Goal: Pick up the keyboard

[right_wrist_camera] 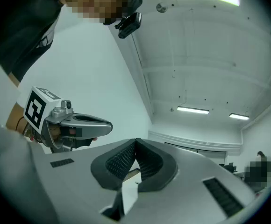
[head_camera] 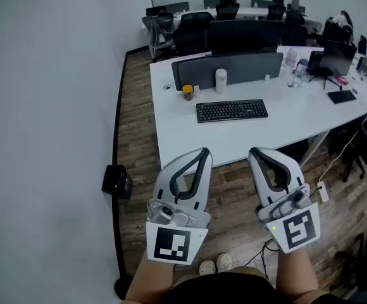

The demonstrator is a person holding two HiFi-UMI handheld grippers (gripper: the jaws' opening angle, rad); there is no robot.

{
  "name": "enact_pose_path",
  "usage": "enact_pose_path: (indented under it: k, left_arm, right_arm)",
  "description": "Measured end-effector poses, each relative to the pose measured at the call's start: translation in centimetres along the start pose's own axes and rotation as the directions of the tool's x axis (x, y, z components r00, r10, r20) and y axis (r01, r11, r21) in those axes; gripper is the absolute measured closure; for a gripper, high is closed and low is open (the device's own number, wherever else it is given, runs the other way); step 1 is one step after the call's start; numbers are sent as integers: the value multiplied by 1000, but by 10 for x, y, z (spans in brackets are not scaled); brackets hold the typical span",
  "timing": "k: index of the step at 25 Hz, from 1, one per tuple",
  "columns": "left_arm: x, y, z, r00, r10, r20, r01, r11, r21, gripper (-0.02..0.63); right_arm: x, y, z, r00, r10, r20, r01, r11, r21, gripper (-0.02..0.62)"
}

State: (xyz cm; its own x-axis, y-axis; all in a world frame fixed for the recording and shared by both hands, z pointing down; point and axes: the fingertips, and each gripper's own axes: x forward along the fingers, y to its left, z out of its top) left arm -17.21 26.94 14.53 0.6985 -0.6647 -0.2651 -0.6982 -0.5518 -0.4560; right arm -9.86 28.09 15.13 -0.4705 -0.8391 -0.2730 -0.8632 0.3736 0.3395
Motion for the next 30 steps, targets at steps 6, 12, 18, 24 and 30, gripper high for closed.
enact_pose_path:
  k: [6, 12, 18, 24, 30]
  left_arm:
    - [9, -6, 2, 1000, 0, -10, 0, 1000, 0, 597]
    - [18, -15, 3, 1000, 4, -17, -4, 1000, 6, 597]
    - [30, -36, 6, 1000, 5, -16, -5, 1000, 6, 597]
    - [36, -56, 9, 999, 7, -33, -5, 999, 35, 597]
    - [35, -70, 16, 999, 7, -52, -4, 999, 53, 597]
  right_arm:
    - [-4, -11, 0, 1000, -3, 4, 3, 1000, 3, 565]
    - [-14, -19, -3, 1000, 6, 8, -6, 1000, 7, 565]
    - [-31, -37, -8, 1000, 7, 16, -7, 1000, 17, 563]
    - [-47, -47, -11, 999, 19, 39, -20, 1000, 23, 563]
    - [-62, -54, -12, 999, 18, 49, -20, 999, 41, 563]
